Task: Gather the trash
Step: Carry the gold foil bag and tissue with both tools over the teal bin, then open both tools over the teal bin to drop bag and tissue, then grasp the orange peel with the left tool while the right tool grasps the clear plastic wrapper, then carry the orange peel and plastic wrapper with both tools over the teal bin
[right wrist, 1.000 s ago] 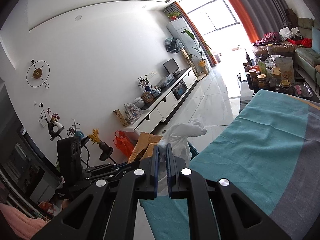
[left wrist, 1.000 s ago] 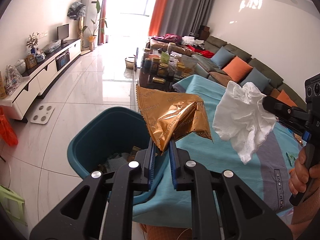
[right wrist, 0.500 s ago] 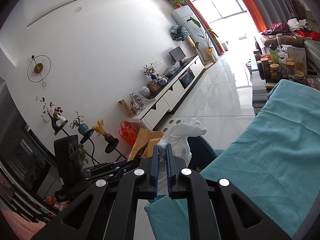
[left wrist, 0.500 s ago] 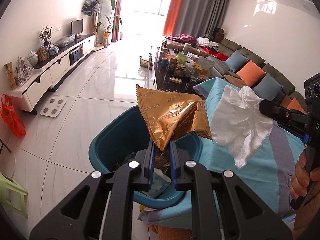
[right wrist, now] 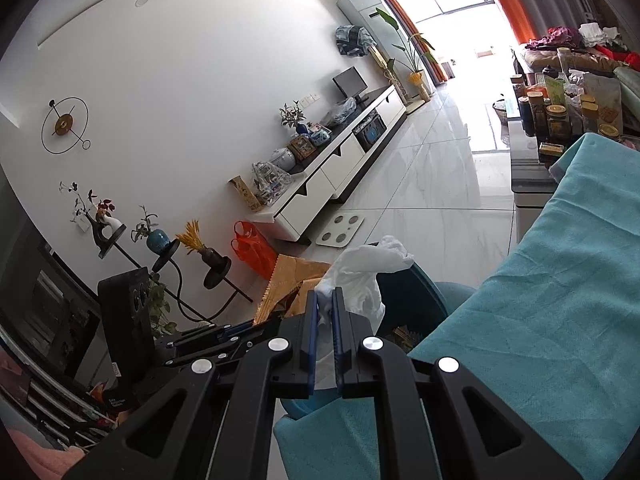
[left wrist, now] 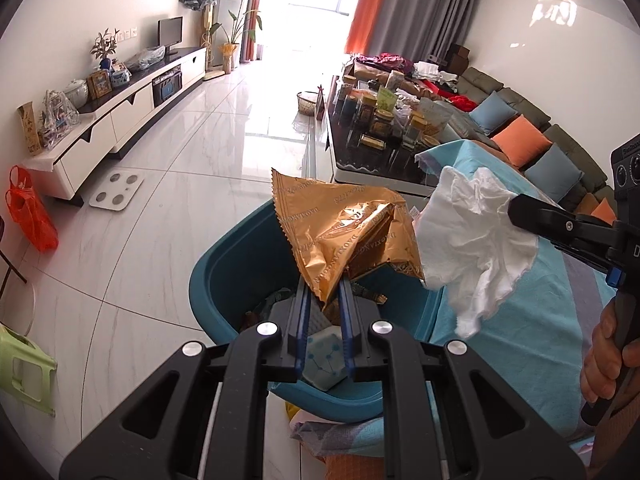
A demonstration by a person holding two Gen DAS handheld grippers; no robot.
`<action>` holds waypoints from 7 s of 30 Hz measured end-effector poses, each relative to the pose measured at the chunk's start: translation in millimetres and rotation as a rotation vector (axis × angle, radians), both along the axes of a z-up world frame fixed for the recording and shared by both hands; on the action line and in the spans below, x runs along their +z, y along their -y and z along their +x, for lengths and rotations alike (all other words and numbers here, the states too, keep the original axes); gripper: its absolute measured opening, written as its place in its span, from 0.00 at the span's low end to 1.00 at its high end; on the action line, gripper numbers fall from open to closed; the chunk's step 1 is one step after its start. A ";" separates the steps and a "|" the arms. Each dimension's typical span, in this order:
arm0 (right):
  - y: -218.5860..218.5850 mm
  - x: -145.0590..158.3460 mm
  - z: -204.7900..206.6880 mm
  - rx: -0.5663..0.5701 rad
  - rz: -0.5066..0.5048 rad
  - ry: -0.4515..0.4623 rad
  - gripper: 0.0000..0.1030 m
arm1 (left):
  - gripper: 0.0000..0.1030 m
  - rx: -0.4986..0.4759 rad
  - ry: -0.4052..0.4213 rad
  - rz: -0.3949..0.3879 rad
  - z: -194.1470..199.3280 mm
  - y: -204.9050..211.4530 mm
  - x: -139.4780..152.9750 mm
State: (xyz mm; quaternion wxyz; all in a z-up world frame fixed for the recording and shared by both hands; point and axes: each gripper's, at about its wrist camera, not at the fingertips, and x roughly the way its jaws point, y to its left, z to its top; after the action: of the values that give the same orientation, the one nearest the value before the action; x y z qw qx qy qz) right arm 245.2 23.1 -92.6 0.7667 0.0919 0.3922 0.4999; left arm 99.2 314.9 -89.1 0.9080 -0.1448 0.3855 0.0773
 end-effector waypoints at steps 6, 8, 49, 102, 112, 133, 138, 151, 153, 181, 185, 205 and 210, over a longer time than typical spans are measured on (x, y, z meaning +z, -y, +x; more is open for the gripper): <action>-13.1 -9.4 1.0 0.012 -0.039 -0.016 0.06 | 0.14 0.009 -0.020 -0.004 6.3 -2.0 -9.6; -17.9 -11.1 0.9 0.017 -0.050 -0.021 0.06 | 0.14 0.011 -0.025 -0.004 8.3 -2.8 -11.8; 93.9 23.3 -52.1 -0.127 -0.106 0.156 0.40 | 0.67 -0.271 0.169 -0.040 -11.2 104.4 18.4; 418.2 -30.3 -115.9 -0.772 -0.248 0.063 0.36 | 0.31 -1.141 -0.072 -0.104 24.1 505.5 -26.9; 421.0 -25.1 -116.1 -0.776 -0.225 0.074 0.36 | 0.14 -1.138 -0.078 -0.114 20.6 502.3 -28.7; 378.7 -15.0 -105.8 -0.686 -0.155 0.095 0.36 | 0.11 -0.907 -0.016 -0.122 19.5 403.8 -3.5; 359.6 -11.7 -98.5 -0.646 -0.134 0.100 0.36 | 0.11 -0.830 -0.009 -0.135 22.8 369.6 -0.6; 322.7 -8.0 -94.3 -0.575 -0.115 0.110 0.36 | 0.11 -0.724 0.021 -0.108 19.7 322.7 6.2; 319.1 -7.1 -94.1 -0.566 -0.113 0.110 0.36 | 0.11 -0.714 0.026 -0.105 18.8 320.0 7.5; 280.7 0.4 -85.9 -0.495 -0.094 0.124 0.36 | 0.11 -0.612 0.058 -0.101 1.2 279.8 18.2; 278.2 1.9 -84.3 -0.485 -0.089 0.123 0.36 | 0.11 -0.594 0.061 -0.100 0.9 273.3 18.6; 240.0 10.8 -83.0 -0.392 -0.071 0.136 0.36 | 0.11 -0.483 0.068 -0.093 -6.9 228.7 20.0; 226.5 13.2 -82.3 -0.365 -0.069 0.138 0.36 | 0.11 -0.460 0.073 -0.092 -9.3 217.9 21.4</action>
State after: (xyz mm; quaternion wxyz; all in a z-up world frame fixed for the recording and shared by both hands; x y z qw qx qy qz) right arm 162.9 -203.4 -79.4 0.8725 0.1005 0.3322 0.3440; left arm 89.9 97.0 -67.7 0.9076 -0.0971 0.3782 -0.1545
